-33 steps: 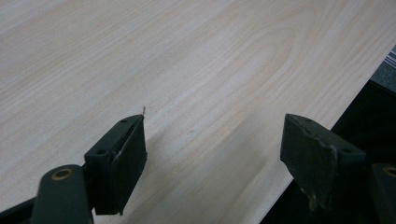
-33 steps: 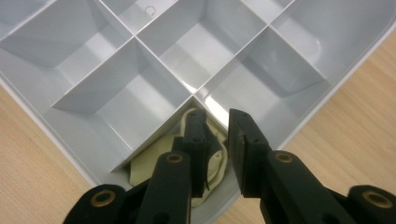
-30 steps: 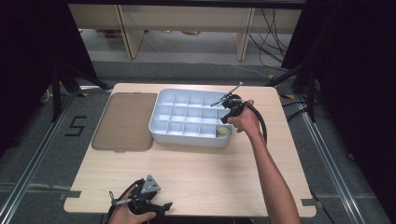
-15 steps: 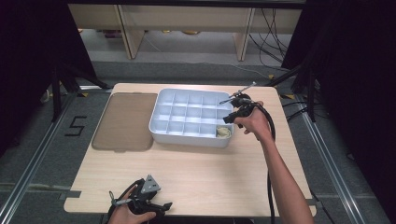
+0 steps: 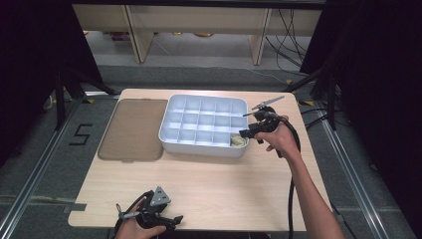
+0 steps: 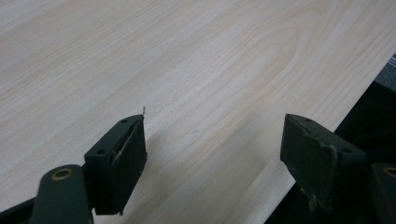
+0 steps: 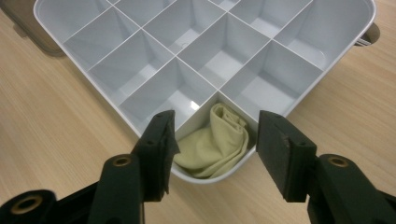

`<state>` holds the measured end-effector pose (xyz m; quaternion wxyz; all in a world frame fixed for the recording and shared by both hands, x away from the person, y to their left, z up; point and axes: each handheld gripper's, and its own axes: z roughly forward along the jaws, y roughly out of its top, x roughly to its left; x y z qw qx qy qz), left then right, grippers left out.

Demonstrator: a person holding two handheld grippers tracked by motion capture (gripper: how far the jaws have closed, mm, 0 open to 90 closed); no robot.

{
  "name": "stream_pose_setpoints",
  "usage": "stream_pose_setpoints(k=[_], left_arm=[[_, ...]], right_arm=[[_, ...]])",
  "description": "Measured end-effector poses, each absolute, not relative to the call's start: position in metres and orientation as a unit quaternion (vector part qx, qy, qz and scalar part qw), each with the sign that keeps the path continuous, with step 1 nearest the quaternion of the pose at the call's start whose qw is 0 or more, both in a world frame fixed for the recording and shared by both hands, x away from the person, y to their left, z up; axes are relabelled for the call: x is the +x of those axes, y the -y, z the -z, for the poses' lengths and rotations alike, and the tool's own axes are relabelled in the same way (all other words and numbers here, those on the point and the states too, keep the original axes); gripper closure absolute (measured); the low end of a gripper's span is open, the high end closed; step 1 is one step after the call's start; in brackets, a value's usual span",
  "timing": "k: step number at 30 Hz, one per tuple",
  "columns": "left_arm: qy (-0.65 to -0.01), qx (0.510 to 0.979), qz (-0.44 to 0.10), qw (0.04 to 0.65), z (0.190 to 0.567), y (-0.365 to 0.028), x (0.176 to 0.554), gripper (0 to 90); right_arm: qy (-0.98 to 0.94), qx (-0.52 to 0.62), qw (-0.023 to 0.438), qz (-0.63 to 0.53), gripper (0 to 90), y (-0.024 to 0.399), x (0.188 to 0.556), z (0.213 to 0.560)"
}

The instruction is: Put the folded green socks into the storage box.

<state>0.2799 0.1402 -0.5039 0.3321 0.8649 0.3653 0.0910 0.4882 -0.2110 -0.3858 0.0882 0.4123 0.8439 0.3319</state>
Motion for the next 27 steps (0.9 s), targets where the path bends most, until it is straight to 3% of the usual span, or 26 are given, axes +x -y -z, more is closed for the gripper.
stream_pose_setpoints(k=[6, 27], left_arm=[[-0.368, 0.864, -0.094, 0.331, 0.504, -0.140, 0.280, 22.1], [-0.369, 0.865, -0.095, 0.328, 0.506, -0.142, 0.282, 22.1]], right_arm=[[-0.831, 0.424, 0.088, -0.350, 40.8, 0.215, 0.477, 0.393], [-0.821, 0.411, 0.084, -0.387, 34.4, 0.229, 0.438, 0.414]])
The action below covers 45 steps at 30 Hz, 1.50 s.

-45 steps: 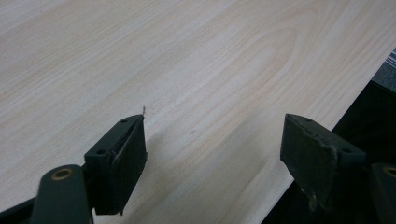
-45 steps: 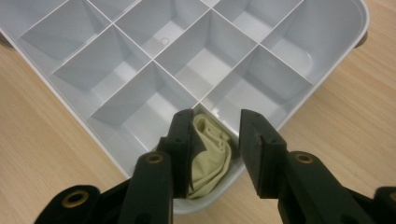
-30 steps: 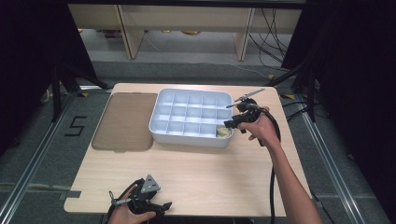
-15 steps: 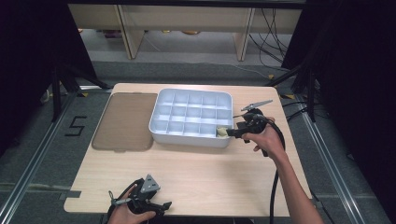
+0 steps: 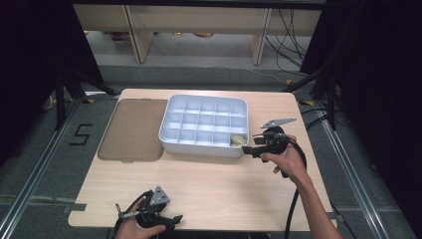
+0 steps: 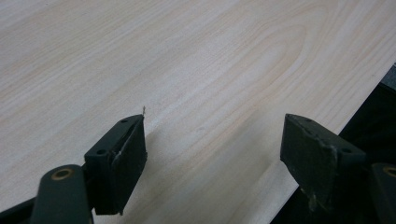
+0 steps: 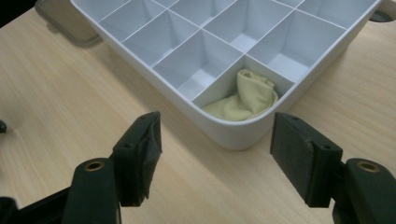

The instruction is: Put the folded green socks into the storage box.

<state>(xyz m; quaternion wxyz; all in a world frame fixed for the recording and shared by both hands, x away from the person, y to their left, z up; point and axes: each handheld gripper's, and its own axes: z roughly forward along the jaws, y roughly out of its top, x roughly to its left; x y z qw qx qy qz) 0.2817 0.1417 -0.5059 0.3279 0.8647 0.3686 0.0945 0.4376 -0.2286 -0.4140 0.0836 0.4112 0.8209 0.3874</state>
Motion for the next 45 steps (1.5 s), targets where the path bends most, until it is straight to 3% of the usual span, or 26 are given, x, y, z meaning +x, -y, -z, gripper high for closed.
stream_pose_setpoints(k=[17, 31, 45], left_arm=[[-0.374, 0.861, -0.095, 0.332, 0.504, -0.143, 0.282, 22.1], [-0.372, 0.861, -0.096, 0.333, 0.504, -0.143, 0.282, 22.0], [-0.372, 0.862, -0.100, 0.331, 0.504, -0.144, 0.283, 22.0]], right_arm=[[-0.824, 0.391, 0.067, -0.405, 30.1, 0.225, 0.410, 0.413], [-0.822, 0.381, 0.090, -0.413, 28.6, 0.228, 0.393, 0.421], [-0.817, 0.381, 0.077, -0.426, 27.2, 0.230, 0.380, 0.427]])
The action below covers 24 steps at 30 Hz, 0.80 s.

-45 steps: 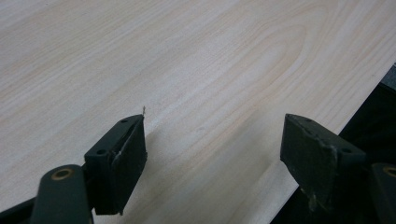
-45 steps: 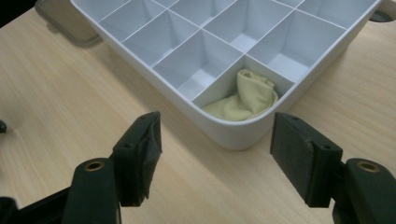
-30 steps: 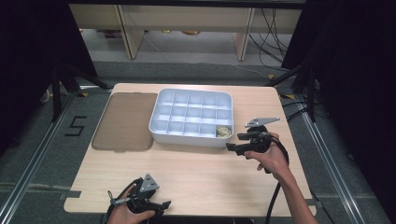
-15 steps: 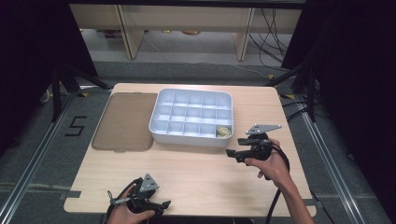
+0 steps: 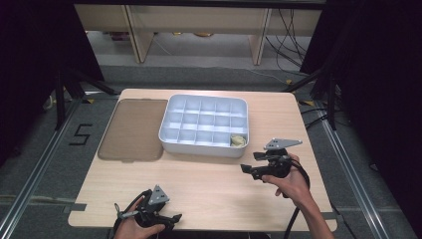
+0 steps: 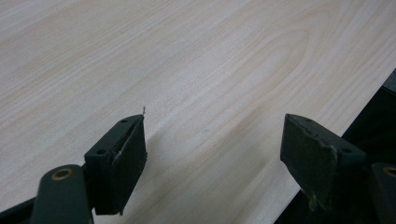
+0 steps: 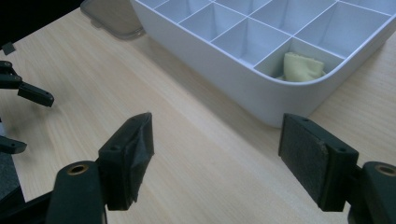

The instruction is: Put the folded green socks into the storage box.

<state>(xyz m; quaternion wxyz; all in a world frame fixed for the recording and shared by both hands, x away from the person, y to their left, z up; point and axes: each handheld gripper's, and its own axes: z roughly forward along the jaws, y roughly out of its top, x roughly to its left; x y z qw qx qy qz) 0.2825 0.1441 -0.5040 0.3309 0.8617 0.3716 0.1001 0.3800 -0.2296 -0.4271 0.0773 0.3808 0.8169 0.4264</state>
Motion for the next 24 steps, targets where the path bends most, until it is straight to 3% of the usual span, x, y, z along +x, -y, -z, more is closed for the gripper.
stream_pose_setpoints(k=[11, 24], left_arm=[[-0.371, 0.862, -0.100, 0.331, 0.503, -0.144, 0.282, 22.0], [-0.373, 0.860, -0.096, 0.334, 0.502, -0.145, 0.282, 22.0]], right_arm=[[-0.825, 0.368, 0.090, -0.420, 24.6, 0.232, 0.371, 0.441], [-0.820, 0.379, 0.069, -0.424, 23.6, 0.232, 0.355, 0.457]])
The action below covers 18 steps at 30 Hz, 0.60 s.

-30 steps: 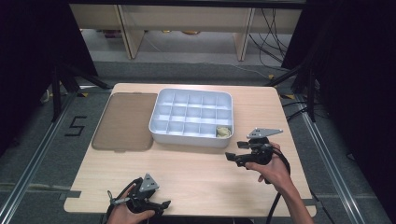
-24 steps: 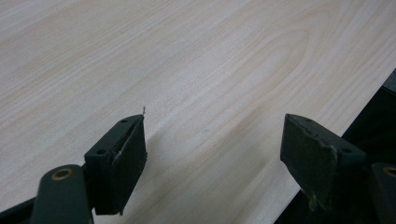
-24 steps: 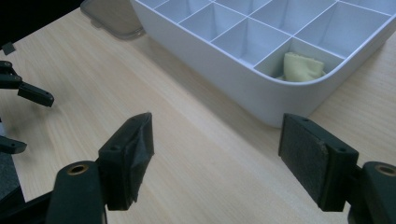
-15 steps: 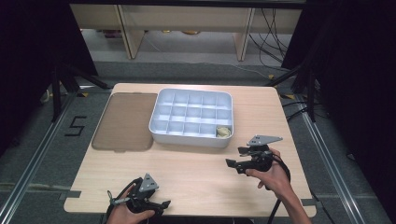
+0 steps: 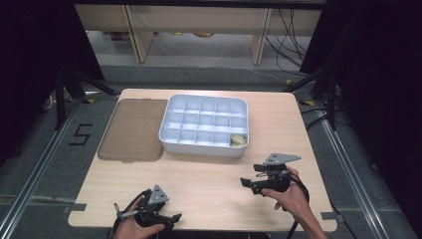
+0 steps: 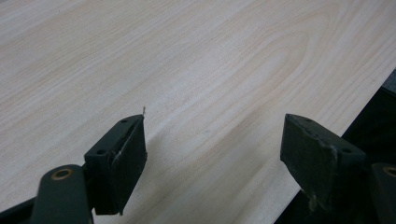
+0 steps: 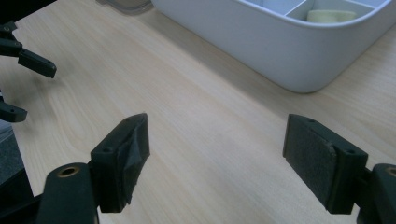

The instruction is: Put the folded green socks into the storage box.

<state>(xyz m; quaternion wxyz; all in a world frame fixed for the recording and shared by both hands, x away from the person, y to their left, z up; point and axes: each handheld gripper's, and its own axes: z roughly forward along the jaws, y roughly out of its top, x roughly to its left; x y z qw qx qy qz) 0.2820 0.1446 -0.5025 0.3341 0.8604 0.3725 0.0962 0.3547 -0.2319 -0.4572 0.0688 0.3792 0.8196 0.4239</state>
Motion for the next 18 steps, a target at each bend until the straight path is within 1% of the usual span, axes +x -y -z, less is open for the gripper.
stream_pose_setpoints(k=[2, 4, 5, 6, 7, 10, 11, 13, 16, 18], left_arm=[[-0.374, 0.860, -0.097, 0.334, 0.502, -0.145, 0.282, 22.1], [-0.372, 0.861, -0.096, 0.334, 0.503, -0.145, 0.282, 22.1], [-0.373, 0.860, -0.096, 0.334, 0.503, -0.144, 0.282, 22.0], [-0.371, 0.862, -0.098, 0.332, 0.503, -0.144, 0.283, 22.0], [-0.371, 0.862, -0.099, 0.332, 0.503, -0.144, 0.283, 22.0], [-0.371, 0.862, -0.099, 0.332, 0.503, -0.144, 0.283, 22.1], [-0.371, 0.862, -0.099, 0.332, 0.503, -0.144, 0.283, 22.0], [-0.371, 0.862, -0.099, 0.331, 0.503, -0.144, 0.283, 22.1], [-0.370, 0.862, -0.098, 0.332, 0.503, -0.144, 0.283, 22.1], [-0.377, 0.859, -0.097, 0.334, 0.503, -0.144, 0.282, 22.0]], right_arm=[[-0.816, 0.390, 0.060, -0.423, 23.6, 0.232, 0.351, 0.460], [-0.818, 0.379, 0.071, -0.426, 22.9, 0.235, 0.351, 0.463], [-0.816, 0.389, 0.062, -0.424, 22.6, 0.235, 0.349, 0.463], [-0.817, 0.374, 0.064, -0.433, 22.0, 0.236, 0.350, 0.466], [-0.813, 0.384, 0.058, -0.435, 20.9, 0.235, 0.347, 0.467], [-0.817, 0.380, 0.071, -0.428, 19.0, 0.238, 0.344, 0.469], [-0.813, 0.383, 0.057, -0.434, 18.1, 0.236, 0.341, 0.471], [-0.816, 0.385, 0.067, -0.427, 15.9, 0.236, 0.338, 0.473], [-0.821, 0.375, 0.071, -0.424, 16.0, 0.238, 0.336, 0.476], [-0.815, 0.385, 0.062, -0.429, 16.0, 0.238, 0.331, 0.479]])
